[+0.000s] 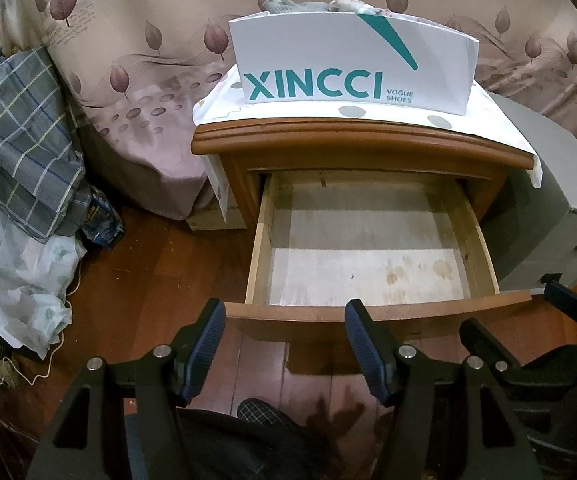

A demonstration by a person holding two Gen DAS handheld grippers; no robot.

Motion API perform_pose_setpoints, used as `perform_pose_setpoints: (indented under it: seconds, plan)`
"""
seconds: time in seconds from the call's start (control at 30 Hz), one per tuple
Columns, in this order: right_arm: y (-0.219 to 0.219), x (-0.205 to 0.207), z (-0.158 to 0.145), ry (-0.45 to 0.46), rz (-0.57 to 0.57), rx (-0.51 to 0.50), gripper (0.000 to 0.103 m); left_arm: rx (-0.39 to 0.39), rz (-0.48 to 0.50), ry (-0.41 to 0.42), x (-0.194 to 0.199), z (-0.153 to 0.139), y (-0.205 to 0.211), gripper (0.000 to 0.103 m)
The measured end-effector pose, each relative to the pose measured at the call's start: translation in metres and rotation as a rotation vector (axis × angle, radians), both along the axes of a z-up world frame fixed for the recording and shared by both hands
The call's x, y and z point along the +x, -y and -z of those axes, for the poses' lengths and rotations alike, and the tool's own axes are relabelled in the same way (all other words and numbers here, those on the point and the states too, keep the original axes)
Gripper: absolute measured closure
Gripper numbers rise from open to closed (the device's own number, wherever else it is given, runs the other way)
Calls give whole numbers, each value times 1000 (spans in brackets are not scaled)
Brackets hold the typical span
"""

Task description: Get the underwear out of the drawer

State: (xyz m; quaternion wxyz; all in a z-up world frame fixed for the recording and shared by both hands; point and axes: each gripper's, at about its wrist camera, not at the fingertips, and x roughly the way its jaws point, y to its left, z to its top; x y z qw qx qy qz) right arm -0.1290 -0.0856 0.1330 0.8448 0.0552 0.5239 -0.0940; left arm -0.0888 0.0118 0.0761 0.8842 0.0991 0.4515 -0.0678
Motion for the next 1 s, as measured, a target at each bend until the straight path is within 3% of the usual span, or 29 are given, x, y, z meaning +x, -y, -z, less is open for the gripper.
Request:
perform_pose_setpoints:
  seconds: [1.0]
  plan:
    - [0, 2, 5, -19, -2, -4, 1, 14, 12, -7, 2, 4, 3, 39]
